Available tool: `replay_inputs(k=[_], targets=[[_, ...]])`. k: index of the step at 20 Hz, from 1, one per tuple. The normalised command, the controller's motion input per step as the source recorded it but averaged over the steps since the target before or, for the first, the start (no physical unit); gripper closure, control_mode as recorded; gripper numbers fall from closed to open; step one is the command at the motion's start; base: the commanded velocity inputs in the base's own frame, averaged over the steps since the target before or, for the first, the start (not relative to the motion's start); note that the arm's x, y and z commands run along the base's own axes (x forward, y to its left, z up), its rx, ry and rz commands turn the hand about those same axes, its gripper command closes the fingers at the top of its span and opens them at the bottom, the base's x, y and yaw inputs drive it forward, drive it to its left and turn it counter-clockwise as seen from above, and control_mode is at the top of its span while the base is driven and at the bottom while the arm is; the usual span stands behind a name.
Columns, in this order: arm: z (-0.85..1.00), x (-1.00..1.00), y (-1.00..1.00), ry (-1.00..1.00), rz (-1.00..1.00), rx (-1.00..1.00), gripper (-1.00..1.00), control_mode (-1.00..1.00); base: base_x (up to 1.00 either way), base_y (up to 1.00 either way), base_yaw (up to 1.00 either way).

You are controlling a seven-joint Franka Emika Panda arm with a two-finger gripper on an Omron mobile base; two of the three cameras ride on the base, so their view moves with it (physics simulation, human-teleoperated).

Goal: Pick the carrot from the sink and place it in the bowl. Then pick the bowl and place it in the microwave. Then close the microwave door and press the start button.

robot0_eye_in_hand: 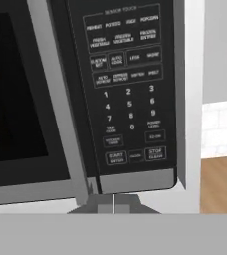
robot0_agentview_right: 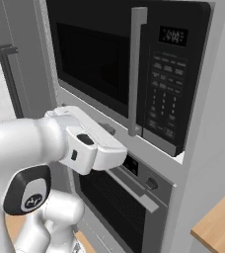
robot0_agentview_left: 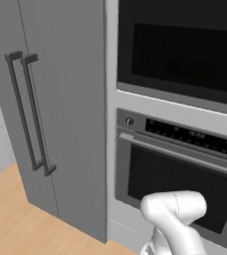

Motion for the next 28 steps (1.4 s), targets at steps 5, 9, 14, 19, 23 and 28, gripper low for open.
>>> replay_inputs(k=[5, 9, 14, 19, 23, 28], targets=[[0.00, 0.19, -0.29, 0.00, 0.11, 0.08, 1.00, -1.00, 0.00, 0.00, 0.00], [0.00, 0.14, -0.38, -0.01, 0.08, 0.08, 1.00, -1.00, 0.00, 0.00, 0.00], [-0.04, 0.17, -0.16, 0.00, 0.02, 0.03, 1.00, -1.00, 0.00, 0.00, 0.00], [-0.13, 0.16, 0.00, 0.00, 0.00, 0.00, 1.00, -1.00, 0.00, 0.00, 0.00], [-0.08, 0.13, -0.17, 0.00, 0.00, 0.00, 1.00, -1.00, 0.00, 0.00, 0.00], [-0.08, 0.16, -0.14, 0.00, 0.00, 0.01, 1.00, -1.00, 0.00, 0.00, 0.00]])
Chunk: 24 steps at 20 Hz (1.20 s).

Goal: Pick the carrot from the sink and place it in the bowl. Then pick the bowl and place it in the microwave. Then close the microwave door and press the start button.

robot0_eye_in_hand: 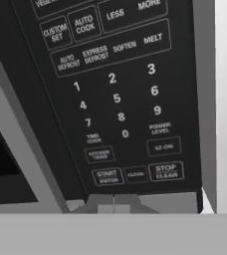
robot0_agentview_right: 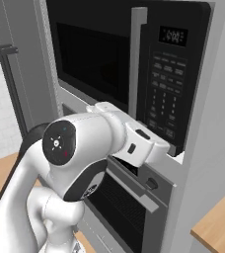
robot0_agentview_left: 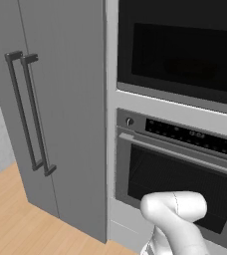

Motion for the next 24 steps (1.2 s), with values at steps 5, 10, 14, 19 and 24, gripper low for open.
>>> replay_inputs(k=[5, 10, 14, 19, 24], targets=[[-0.17, 0.17, 0.00, 0.00, 0.00, 0.00, 1.00, -1.00, 0.00, 0.00, 0.00], [-0.12, 0.21, -0.08, 0.00, 0.01, 0.01, 1.00, -1.00, 0.00, 0.00, 0.00], [-0.10, 0.13, 0.00, -0.01, 0.00, 0.00, 1.00, -1.00, 0.00, 0.00, 0.00], [-0.04, 0.12, -0.05, -0.02, 0.00, 0.00, 1.00, -1.00, 0.00, 0.00, 0.00], [0.00, 0.14, -0.04, -0.03, 0.00, 0.01, 1.00, -1.00, 0.00, 0.00, 0.00]])
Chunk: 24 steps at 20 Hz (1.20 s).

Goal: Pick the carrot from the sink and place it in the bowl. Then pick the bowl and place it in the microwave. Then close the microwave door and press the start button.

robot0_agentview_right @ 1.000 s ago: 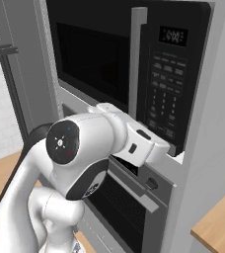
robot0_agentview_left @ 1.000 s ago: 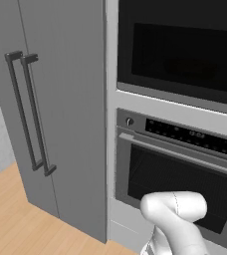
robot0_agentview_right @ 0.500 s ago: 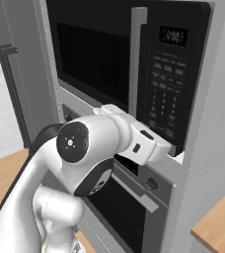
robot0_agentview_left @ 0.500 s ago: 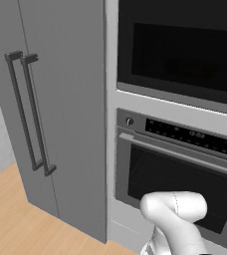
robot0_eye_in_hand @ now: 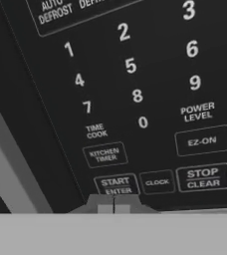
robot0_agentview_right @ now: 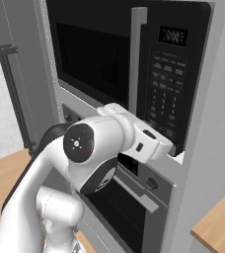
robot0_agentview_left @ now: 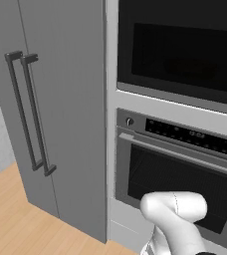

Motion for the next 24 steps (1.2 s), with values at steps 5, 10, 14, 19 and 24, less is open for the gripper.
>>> replay_inputs(k=[5, 10, 14, 19, 24], targets=[[-0.06, 0.16, -0.03, 0.00, 0.00, 0.00, 1.00, -1.00, 0.00, 0.00, 0.00], [-0.12, 0.16, -0.13, 0.00, 0.02, 0.01, 1.00, -1.00, 0.00, 0.00, 0.00], [-0.11, 0.17, -0.18, -0.01, 0.04, 0.03, 1.00, -1.00, 0.00, 0.00, 0.00], [-0.08, 0.21, -0.10, -0.04, 0.04, 0.03, 1.00, -1.00, 0.00, 0.00, 0.00], [0.00, -0.27, 0.00, -0.10, 0.00, 0.00, 1.00, -1.00, 0.00, 0.00, 0.00]])
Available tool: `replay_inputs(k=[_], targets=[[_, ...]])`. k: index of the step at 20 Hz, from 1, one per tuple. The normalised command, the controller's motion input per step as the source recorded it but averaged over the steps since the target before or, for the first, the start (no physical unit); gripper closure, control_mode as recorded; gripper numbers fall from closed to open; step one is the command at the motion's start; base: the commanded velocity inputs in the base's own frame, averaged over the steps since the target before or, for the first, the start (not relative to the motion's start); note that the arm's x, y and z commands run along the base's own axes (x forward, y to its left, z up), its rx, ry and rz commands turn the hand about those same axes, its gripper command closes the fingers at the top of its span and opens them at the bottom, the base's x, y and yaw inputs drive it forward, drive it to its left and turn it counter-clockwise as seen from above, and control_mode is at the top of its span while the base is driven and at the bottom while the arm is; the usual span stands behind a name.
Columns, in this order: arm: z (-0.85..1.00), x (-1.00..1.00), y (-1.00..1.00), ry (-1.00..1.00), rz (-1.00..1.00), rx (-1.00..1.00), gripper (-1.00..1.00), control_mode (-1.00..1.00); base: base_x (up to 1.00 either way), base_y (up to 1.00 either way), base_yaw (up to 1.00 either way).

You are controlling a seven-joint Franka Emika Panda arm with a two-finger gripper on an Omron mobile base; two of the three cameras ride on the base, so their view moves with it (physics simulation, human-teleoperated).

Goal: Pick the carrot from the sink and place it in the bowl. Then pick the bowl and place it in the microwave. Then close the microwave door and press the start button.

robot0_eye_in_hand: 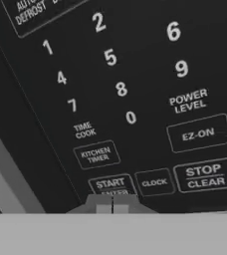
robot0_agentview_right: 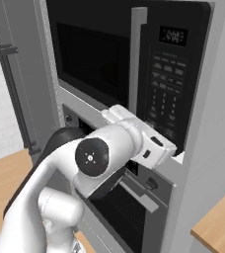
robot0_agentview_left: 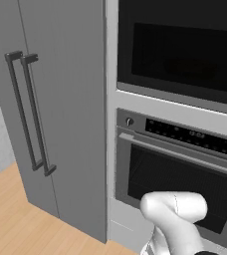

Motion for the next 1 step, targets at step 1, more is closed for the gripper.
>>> replay_inputs(k=[1], targets=[[0.00, -0.60, 0.09, -0.13, 0.00, 0.01, 1.00, -1.00, 0.00, 0.00, 0.00]])
